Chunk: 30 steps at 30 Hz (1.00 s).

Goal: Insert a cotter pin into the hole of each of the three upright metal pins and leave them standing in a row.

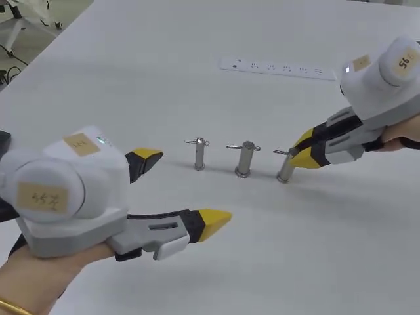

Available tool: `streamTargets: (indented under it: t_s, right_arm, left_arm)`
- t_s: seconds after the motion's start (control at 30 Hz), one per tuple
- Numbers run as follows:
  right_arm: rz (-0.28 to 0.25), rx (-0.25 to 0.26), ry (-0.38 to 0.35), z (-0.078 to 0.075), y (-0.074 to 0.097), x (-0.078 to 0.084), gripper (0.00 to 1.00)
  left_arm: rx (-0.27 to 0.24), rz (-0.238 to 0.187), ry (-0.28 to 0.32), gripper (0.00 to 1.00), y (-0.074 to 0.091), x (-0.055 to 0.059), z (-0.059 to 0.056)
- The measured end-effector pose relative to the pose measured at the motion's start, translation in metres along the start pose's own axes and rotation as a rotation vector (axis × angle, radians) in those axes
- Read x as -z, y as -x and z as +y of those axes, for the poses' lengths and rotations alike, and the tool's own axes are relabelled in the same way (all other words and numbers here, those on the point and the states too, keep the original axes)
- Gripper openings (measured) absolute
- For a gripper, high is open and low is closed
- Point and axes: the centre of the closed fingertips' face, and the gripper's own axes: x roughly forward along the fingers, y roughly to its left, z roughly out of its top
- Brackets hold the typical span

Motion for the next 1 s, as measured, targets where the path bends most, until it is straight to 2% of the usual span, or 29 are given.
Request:
streamTargets:
  t_s: [0.17,0.3,0.43,0.6,0.77,0.83,1.0]
  right_arm:
    - [-0.036,0.005,-0.075,0.005,0.001,0.0,0.23]
    - [-0.081,0.045,-0.177,0.007,0.008,-0.003,0.32]
    - [-0.116,0.093,-0.242,0.012,0.019,-0.005,0.43]
    - [-0.167,0.161,-0.319,0.029,0.035,-0.006,0.55]
    - [-0.211,0.22,-0.35,0.047,0.052,-0.007,0.61]
    - [-0.251,0.232,-0.393,0.055,0.058,-0.009,0.63]
    - [-0.281,0.296,-0.427,0.075,0.072,-0.006,0.7]
  left_arm:
    - [-0.006,0.001,-0.002,0.78,0.001,0.0,0.003]
    - [-0.017,0.003,0.004,0.79,0.003,-0.002,0.008]
    - [-0.022,0.001,0.005,0.79,0.007,-0.006,0.012]
    - [-0.028,0.028,0.018,0.8,0.014,-0.006,0.018]
    - [-0.049,0.058,0.025,0.81,0.026,-0.006,0.023]
    - [-0.057,0.06,0.034,0.83,0.031,-0.006,0.025]
    - [-0.075,0.038,0.066,0.86,0.041,-0.009,0.027]
